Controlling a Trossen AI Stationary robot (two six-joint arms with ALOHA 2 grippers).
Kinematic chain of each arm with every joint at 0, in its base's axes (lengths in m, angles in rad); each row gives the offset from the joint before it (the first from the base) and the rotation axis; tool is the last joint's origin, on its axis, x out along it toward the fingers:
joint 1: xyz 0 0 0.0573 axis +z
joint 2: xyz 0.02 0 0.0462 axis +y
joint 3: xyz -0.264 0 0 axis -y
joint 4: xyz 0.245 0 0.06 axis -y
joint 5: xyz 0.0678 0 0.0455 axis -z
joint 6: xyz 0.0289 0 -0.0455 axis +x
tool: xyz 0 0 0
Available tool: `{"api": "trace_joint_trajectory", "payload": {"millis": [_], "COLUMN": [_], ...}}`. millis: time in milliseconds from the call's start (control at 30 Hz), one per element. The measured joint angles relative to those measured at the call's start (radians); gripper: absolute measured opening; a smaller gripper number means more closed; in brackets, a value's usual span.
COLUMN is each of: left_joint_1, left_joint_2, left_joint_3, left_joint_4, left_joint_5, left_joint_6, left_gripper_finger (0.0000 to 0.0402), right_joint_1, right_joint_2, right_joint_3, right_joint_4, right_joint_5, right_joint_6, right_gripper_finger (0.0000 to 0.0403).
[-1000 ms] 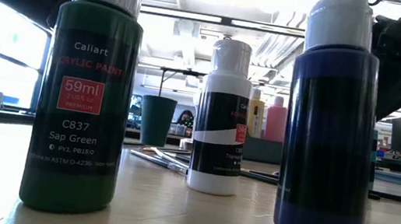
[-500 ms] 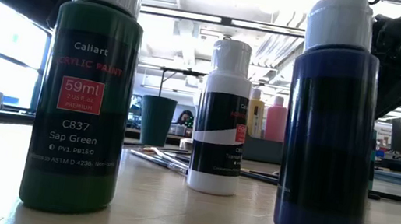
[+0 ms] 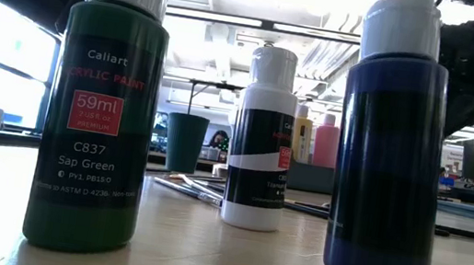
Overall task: Pick & Place Paint Supplies
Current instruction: Put the small blue paint bottle into the blue bin
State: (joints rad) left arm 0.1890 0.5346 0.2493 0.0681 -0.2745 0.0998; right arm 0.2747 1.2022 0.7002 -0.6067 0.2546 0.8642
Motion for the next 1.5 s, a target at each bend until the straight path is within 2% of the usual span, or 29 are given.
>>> {"api": "trace_joint_trajectory", "payload": {"millis": [200,333,600,733,967,1100,1233,1500], "left_joint_1": [0.0,0.0,0.0,0.0,0.0,0.0,0.0,0.0], "left_joint_2": [0.0,0.0,0.0,0.0,0.0,0.0,0.0,0.0], "left_joint_3": [0.0,0.0,0.0,0.0,0.0,0.0,0.0,0.0], "left_joint_4": [0.0,-0.007,-0.018,-0.018,-0.018,-0.018,-0.018,-0.018], "left_joint_5": [0.0,0.0,0.0,0.0,0.0,0.0,0.001,0.001], "left_joint_6": [0.0,0.0,0.0,0.0,0.0,0.0,0.0,0.0], "left_gripper_finger": [0.0225,0.0225,0.0225,0.0225,0.0225,0.0225,0.0225,0.0225], "right_joint_1": [-0.076,-0.131,-0.269,-0.341,-0.477,-0.547,-0.604,-0.683], "right_joint_2": [-0.027,-0.071,-0.145,-0.151,-0.151,-0.15,-0.149,-0.148], "right_joint_3": [0.009,0.039,0.111,0.155,0.201,0.205,0.205,0.205], "right_joint_4": [-0.014,-0.017,-0.049,-0.048,-0.035,0.002,0.057,0.111], "right_joint_5": [-0.016,-0.02,-0.007,0.014,0.043,0.043,0.043,0.065], "right_joint_6": [-0.004,-0.06,-0.151,-0.221,-0.305,-0.315,-0.338,-0.348], "right_gripper_finger": [0.0123,0.0114,0.0122,0.0113,0.0124,0.0114,0.012,0.0114]}}
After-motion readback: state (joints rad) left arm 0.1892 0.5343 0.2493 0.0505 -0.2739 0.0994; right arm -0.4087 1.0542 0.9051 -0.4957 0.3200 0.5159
